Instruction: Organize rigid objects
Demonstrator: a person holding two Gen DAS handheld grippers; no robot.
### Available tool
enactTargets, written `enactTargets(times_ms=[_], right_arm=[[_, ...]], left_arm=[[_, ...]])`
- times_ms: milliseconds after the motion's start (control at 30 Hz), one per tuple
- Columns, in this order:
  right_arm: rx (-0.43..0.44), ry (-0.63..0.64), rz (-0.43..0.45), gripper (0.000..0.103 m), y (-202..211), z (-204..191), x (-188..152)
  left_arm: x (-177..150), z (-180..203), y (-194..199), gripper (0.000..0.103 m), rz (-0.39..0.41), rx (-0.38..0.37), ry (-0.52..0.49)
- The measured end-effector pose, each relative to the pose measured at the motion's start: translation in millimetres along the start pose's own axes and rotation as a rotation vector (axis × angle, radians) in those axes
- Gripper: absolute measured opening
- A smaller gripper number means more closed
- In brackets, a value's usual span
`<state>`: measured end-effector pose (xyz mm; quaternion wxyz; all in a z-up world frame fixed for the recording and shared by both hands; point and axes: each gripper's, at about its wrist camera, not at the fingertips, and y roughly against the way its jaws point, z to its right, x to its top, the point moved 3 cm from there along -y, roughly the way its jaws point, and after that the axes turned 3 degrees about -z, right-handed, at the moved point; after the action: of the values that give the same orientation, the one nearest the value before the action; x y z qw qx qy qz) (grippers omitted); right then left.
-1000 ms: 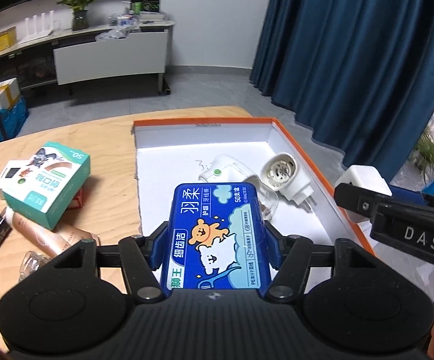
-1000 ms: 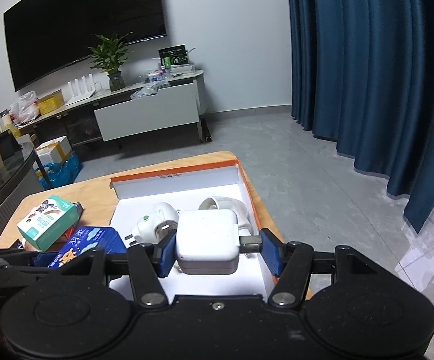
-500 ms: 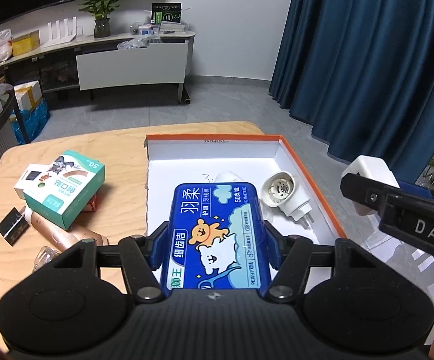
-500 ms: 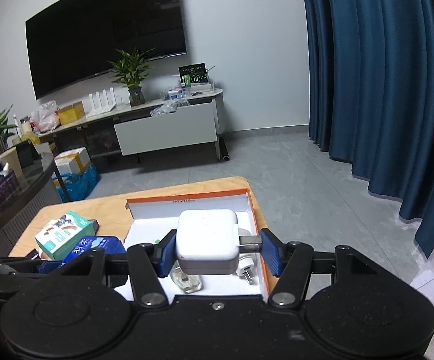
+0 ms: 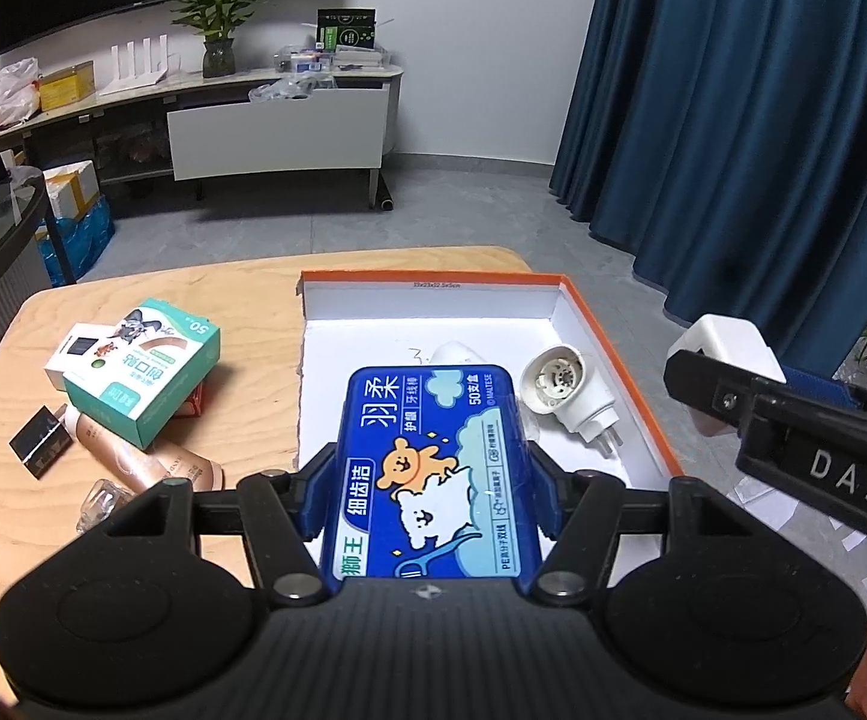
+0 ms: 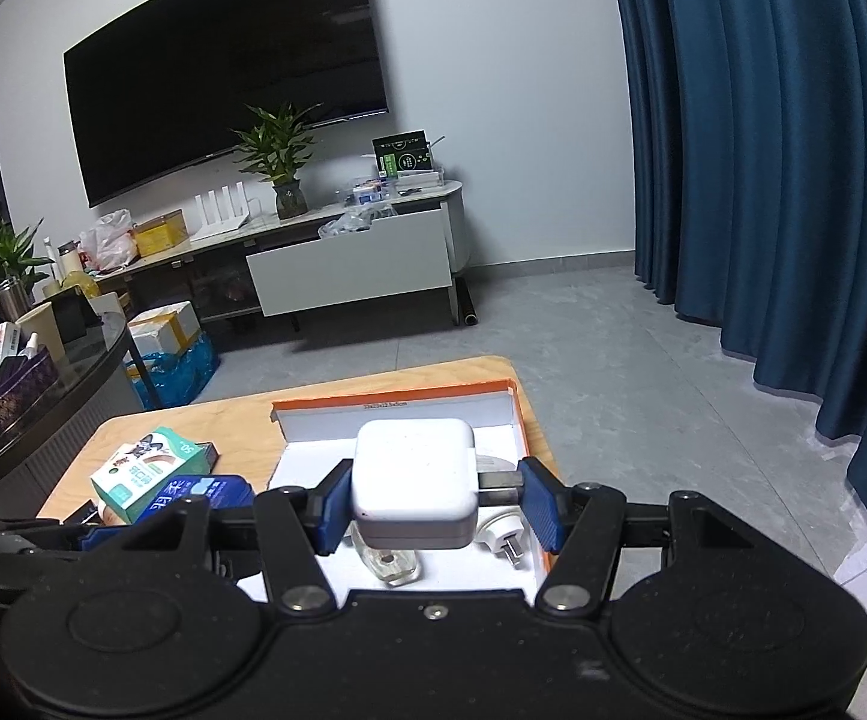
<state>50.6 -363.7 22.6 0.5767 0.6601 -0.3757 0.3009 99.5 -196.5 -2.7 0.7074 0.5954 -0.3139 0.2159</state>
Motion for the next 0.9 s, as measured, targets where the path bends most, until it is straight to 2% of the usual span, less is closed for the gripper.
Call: enactTargets(times_ms=[900], right_arm=[[-0.024, 0.007, 0.001, 0.07, 4.4, -6.1, 1.9]], left_arm=[[-0.3, 3.2, 1.3, 0.063, 0.007, -0.022, 0.001]])
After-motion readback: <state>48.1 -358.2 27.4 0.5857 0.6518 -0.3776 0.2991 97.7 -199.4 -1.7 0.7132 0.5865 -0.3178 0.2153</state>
